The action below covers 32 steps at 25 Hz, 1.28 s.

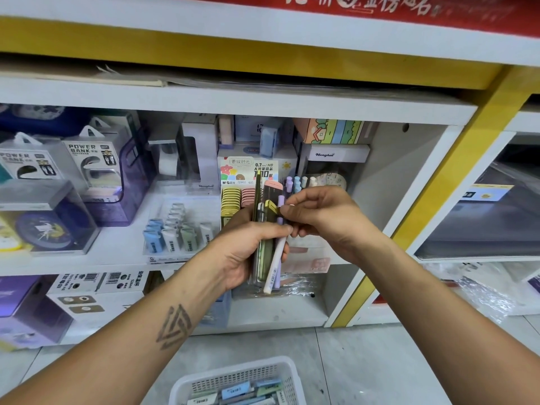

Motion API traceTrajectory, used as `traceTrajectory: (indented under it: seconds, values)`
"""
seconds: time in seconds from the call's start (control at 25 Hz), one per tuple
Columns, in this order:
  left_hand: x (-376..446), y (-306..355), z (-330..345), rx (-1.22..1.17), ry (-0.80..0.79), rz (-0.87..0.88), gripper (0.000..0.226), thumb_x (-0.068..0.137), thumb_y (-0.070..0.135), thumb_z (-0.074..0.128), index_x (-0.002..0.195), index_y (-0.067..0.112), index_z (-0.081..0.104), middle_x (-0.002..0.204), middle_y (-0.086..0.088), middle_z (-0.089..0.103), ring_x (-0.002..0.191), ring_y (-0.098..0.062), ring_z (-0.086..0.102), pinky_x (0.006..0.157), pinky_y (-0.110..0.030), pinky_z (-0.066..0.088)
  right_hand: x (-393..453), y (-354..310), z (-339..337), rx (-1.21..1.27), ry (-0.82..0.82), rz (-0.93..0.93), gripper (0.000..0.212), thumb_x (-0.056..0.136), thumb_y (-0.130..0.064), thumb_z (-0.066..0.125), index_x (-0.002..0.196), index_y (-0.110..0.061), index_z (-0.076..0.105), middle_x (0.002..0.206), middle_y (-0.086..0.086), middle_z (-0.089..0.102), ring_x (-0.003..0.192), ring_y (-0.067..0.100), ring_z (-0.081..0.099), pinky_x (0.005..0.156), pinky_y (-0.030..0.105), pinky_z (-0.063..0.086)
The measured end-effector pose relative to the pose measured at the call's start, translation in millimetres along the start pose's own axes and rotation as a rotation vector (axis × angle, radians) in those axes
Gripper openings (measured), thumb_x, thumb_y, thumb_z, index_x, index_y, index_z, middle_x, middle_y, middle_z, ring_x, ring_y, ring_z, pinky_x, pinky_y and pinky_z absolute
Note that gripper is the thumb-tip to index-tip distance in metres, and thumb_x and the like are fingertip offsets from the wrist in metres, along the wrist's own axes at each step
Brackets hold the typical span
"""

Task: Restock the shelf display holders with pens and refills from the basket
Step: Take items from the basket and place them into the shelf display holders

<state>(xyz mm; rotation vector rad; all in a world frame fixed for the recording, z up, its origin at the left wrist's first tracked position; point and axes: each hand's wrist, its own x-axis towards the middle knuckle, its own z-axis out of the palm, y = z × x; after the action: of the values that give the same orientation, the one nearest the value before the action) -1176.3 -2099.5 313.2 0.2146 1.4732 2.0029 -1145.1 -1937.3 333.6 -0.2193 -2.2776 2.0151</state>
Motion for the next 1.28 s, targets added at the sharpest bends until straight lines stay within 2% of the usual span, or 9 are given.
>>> traceTrajectory:
  seconds: [0.12, 0.24, 0.4, 0.6, 0.8, 0.96, 1.08, 1.16, 1.28]
  values:
    - [1.1, 1.0, -0.1, -0.029, 0.032, -0.008, 0.023, 0.082, -0.006, 0.066, 0.104, -0.003, 0.066, 0.068, -0.016, 0.067, 0.053, -0.025, 0.063, 0.055, -0.031, 0.057, 0.2, -5.3, -6.0, 0.017, 0.142, -0.047, 0.002, 0.088, 0.003, 0.07, 0.088, 0.003, 0.072, 0.064, 0.013, 0.066, 0.047, 0.017, 0.056, 0.049, 0.024, 0.047]
    - [2.8, 0.3, -3.0, -0.031, 0.089, -0.042, 0.034, 0.082, -0.009, 0.064, 0.115, -0.008, 0.058, 0.067, -0.018, 0.066, 0.052, -0.024, 0.065, 0.053, -0.032, 0.059, 4.9, -12.5, -24.0, 0.03, 0.391, -0.198, 0.009, 0.091, 0.002, 0.067, 0.091, -0.005, 0.072, 0.067, 0.012, 0.066, 0.046, 0.013, 0.055, 0.048, 0.022, 0.047]
    - [4.4, 0.3, -3.9, -0.016, 0.093, -0.026, 0.044, 0.08, -0.012, 0.065, 0.122, -0.012, 0.052, 0.066, -0.019, 0.064, 0.053, -0.026, 0.065, 0.053, -0.033, 0.058, 10.6, -1.4, -40.4, -0.42, 0.544, -0.38, 0.016, 0.094, -0.008, 0.067, 0.103, -0.017, 0.058, 0.081, 0.014, 0.065, 0.068, 0.024, 0.066, 0.062, 0.034, 0.059]
    - [5.5, -1.1, -4.2, 0.0, 0.079, -0.025, 0.042, 0.08, -0.011, 0.065, 0.12, -0.012, 0.053, 0.067, -0.019, 0.064, 0.053, -0.026, 0.065, 0.054, -0.032, 0.058, 15.2, 21.5, -40.7, -0.768, 0.465, -0.492, 0.015, 0.097, -0.012, 0.062, 0.096, -0.02, 0.049, 0.075, -0.005, 0.063, 0.071, 0.01, 0.067, 0.066, 0.044, 0.059]
    - [5.3, 0.4, -5.1, 0.013, 0.069, -0.011, 0.04, 0.08, -0.012, 0.064, 0.119, -0.011, 0.054, 0.073, -0.021, 0.063, 0.054, -0.026, 0.064, 0.054, -0.032, 0.057, 22.4, 26.2, -39.1, -0.799, 0.433, -0.485, 0.023, 0.093, -0.013, 0.064, 0.086, -0.024, 0.045, 0.072, 0.002, 0.064, 0.067, 0.023, 0.065, 0.06, 0.044, 0.056]
    - [3.4, 1.0, -5.6, 0.017, 0.045, -0.002, 0.04, 0.081, -0.011, 0.065, 0.119, -0.011, 0.054, 0.075, -0.021, 0.063, 0.056, -0.027, 0.065, 0.056, -0.033, 0.058, 25.5, 29.7, -38.4, -0.884, 0.343, -0.459, 0.013, 0.096, -0.013, 0.062, 0.084, -0.01, 0.059, 0.073, 0.005, 0.062, 0.07, 0.027, 0.063, 0.06, 0.033, 0.052]
    - [2.3, 2.0, -5.3, 0.024, 0.037, 0.004, 0.038, 0.081, -0.011, 0.065, 0.117, -0.012, 0.055, 0.076, -0.022, 0.063, 0.056, -0.026, 0.065, 0.057, -0.033, 0.059, 25.2, 23.8, -33.7, -1.063, 0.38, -0.486, 0.021, 0.098, -0.021, 0.06, 0.089, -0.006, 0.073, 0.083, 0.008, 0.063, 0.075, 0.028, 0.059, 0.066, 0.037, 0.05]
    - [1.9, 2.2, -4.8, 0.034, 0.035, 0.005, 0.036, 0.081, -0.01, 0.064, 0.116, -0.011, 0.056, 0.075, -0.021, 0.063, 0.056, -0.027, 0.065, 0.057, -0.033, 0.059, 19.8, 16.0, -23.3, -0.855, 0.397, -0.448, 0.02, 0.097, -0.029, 0.063, 0.094, -0.012, 0.074, 0.081, 0.006, 0.065, 0.071, 0.02, 0.059, 0.065, 0.034, 0.049]
    - [0.3, 2.3, -3.3, 0.053, 0.025, 0.015, 0.032, 0.082, -0.011, 0.062, 0.114, -0.007, 0.057, 0.071, -0.017, 0.063, 0.055, -0.026, 0.064, 0.056, -0.033, 0.058, 10.6, 3.1, -0.8, -0.274, 0.139, -0.184, 0.027, 0.088, -0.037, 0.073, 0.087, -0.01, 0.071, 0.065, 0.015, 0.065, 0.051, 0.018, 0.051, 0.048, 0.027, 0.039]
